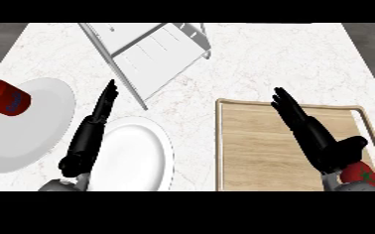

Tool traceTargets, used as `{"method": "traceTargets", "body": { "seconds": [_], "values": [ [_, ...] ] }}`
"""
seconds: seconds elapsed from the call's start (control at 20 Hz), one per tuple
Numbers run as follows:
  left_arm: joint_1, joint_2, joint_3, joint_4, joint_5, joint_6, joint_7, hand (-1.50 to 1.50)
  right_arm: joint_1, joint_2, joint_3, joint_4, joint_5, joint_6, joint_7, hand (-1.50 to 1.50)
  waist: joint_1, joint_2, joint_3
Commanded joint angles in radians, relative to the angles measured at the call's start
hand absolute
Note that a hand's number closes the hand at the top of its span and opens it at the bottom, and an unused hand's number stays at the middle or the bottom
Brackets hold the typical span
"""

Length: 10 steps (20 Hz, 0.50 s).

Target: Pick the tomato from the tray and place it in the tiered basket

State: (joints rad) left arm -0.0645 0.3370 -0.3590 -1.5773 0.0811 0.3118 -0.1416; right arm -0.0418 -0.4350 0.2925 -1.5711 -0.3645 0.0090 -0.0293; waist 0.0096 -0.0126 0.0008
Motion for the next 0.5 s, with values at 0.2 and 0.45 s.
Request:
{"method": "traceTargets", "body": {
  "seconds": [0.2, 0.45],
  "values": [
    [0.044, 0.069, 0.148, 0.026, 0.139, -0.051, 0.149, 0.00, -0.007, 0.004, -0.157, -0.233, 0.149, -0.258, -0.122, 1.50, -0.047, 0.001, -0.004],
    [0.079, 0.065, 0.178, 0.016, 0.201, -0.058, 0.195, 0.00, 0.158, 0.059, -0.382, -0.043, 0.217, -0.639, 0.013, -1.50, -0.099, 0.004, -0.003]
  ]
}}
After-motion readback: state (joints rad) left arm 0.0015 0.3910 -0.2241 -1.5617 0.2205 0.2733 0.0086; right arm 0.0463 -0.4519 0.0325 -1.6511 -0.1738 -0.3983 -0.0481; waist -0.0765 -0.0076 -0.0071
